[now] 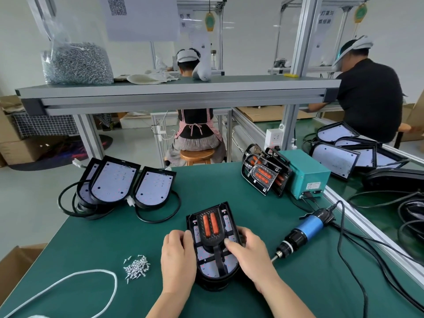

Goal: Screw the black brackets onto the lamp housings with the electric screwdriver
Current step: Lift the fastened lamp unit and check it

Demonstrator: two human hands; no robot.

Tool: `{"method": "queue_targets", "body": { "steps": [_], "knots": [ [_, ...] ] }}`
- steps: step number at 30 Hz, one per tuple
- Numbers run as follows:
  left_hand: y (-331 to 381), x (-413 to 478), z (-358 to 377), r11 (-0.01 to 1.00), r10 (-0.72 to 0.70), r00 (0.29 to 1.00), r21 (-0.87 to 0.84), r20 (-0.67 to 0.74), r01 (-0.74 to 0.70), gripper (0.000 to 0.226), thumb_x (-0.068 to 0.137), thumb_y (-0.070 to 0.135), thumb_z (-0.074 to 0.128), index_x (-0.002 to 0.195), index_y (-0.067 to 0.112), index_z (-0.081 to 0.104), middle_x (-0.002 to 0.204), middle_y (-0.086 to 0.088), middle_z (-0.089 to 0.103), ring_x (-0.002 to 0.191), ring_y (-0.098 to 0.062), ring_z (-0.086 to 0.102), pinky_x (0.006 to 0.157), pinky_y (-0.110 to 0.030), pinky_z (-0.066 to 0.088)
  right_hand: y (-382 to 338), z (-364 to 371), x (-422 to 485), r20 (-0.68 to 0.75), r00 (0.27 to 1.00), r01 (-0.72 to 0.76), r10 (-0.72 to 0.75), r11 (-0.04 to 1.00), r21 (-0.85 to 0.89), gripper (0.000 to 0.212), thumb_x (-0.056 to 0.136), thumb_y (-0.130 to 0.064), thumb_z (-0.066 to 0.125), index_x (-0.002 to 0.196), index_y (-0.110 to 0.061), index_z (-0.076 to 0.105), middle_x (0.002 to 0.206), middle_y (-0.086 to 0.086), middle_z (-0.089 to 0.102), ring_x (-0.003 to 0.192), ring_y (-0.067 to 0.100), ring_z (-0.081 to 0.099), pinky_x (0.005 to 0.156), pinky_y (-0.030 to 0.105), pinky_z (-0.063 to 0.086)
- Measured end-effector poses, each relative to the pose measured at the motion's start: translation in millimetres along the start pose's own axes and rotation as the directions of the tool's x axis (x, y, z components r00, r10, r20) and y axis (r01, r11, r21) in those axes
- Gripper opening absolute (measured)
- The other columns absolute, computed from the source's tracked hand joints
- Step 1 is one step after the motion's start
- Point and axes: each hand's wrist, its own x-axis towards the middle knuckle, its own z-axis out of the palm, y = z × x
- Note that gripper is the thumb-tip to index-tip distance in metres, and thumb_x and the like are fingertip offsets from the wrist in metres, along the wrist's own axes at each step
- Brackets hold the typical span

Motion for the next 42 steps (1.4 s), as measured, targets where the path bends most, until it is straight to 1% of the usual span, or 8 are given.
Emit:
{"method": "queue_targets", "body": {
  "steps": [6, 11, 16, 24, 30, 37, 40, 42],
  "knots": [
    [0, 2, 1, 1.0, -0.021, 1.0, 0.002, 0.021, 0.021, 0.023, 0.102, 0.026, 0.045, 0.08, 0.02, 0.052, 0.089, 0.005, 0.056, 0.087, -0.009, 0.05, 0.075, -0.031, 0.032, 1, 1, 3, -0.031, 1.0, 0.005, -0.005, 1.0, 0.001, 0.019, 0.088, -0.03, 0.07, 0.098, -0.044, 0.063, 0.101, -0.021, 0.073, 0.095, -0.004, 0.067, 0.085, 0.023, 0.052],
    [4, 2, -1, 0.998, -0.05, 0.999, -0.046, 0.004, 0.05, 0.022, 0.103, 0.03, 0.041, 0.085, 0.023, 0.051, 0.093, 0.008, 0.054, 0.089, -0.006, 0.05, 0.079, -0.031, 0.032, 1, 4, 2, -0.107, 0.994, 0.014, 0.006, 0.983, 0.185, 0.032, 0.093, -0.022, 0.069, 0.125, -0.023, 0.065, 0.106, -0.009, 0.075, 0.099, 0.011, 0.071, 0.096, 0.04, 0.056],
    [1, 2, -4, 0.999, -0.031, 0.999, -0.042, 0.009, 0.031, 0.021, 0.103, 0.029, 0.041, 0.086, 0.02, 0.051, 0.093, 0.003, 0.056, 0.086, -0.008, 0.05, 0.077, -0.035, 0.034, -17, -8, -2, -0.187, 0.978, 0.146, -0.097, 0.953, 0.267, 0.038, 0.081, -0.035, 0.068, 0.119, -0.032, 0.064, 0.111, -0.016, 0.074, 0.106, 0.003, 0.068, 0.097, 0.033, 0.053],
    [-3, 9, -4, 0.997, -0.03, 0.999, 0.071, 0.018, 0.029, 0.015, 0.1, 0.025, 0.049, 0.101, 0.014, 0.059, 0.107, -0.006, 0.058, 0.098, -0.027, 0.049, 0.087, -0.04, 0.036, -33, -72, -5, -0.415, 0.883, 0.347, -0.221, 0.902, 0.257, 0.031, 0.098, -0.01, 0.063, 0.127, -0.021, 0.064, 0.112, -0.012, 0.075, 0.108, 0.007, 0.068, 0.098, 0.03, 0.05],
    [6, 12, 1, 0.991, -0.082, 0.997, 0.102, -0.002, 0.081, 0.018, 0.097, 0.017, 0.056, 0.106, 0.004, 0.064, 0.114, -0.022, 0.061, 0.097, -0.037, 0.055, 0.097, -0.045, 0.04, -22, -138, 4, -0.633, 0.747, 0.404, -0.201, 0.894, 0.192, 0.033, 0.098, -0.012, 0.064, 0.129, -0.023, 0.062, 0.109, -0.02, 0.073, 0.102, 0.001, 0.068, 0.084, 0.011, 0.049],
    [8, 15, 5, 0.999, 0.014, 1.0, 0.037, -0.011, -0.014, 0.011, 0.093, 0.002, 0.062, 0.098, -0.008, 0.065, 0.104, -0.032, 0.061, 0.092, -0.041, 0.058, 0.093, -0.047, 0.045, -7, -220, 34, -0.864, 0.48, 0.319, -0.151, 0.948, 0.012, 0.035, 0.1, -0.019, 0.059, 0.135, -0.02, 0.053, 0.111, -0.017, 0.064, 0.099, -0.006, 0.062, 0.085, 0.014, 0.044],
    [8, 13, 10, 0.998, 0.041, 0.998, -0.049, -0.049, -0.043, 0.024, 0.086, 0.011, 0.069, 0.093, -0.011, 0.065, 0.098, -0.034, 0.061, 0.091, -0.045, 0.058, 0.083, -0.005, 0.04, 2, -252, 48, -0.934, 0.348, 0.262, -0.08, 0.965, 0.015, 0.039, 0.103, -0.021, 0.055, 0.14, -0.011, 0.047, 0.119, 0.002, 0.063, 0.105, 0.023, 0.062, 0.084, 0.031, 0.044],
    [10, 10, 12, 0.99, 0.058, 0.996, -0.123, -0.061, -0.065, 0.034, 0.076, 0.019, 0.063, 0.09, -0.012, 0.065, 0.093, -0.034, 0.061, 0.087, -0.043, 0.058, 0.068, 0.007, 0.032, 10, -270, 56, -0.959, 0.28, 0.234, -0.046, 0.972, 0.022, 0.043, 0.105, -0.023, 0.053, 0.143, -0.008, 0.042, 0.122, 0.01, 0.064, 0.104, 0.03, 0.063, 0.079, 0.032, 0.041]
  ]
}}
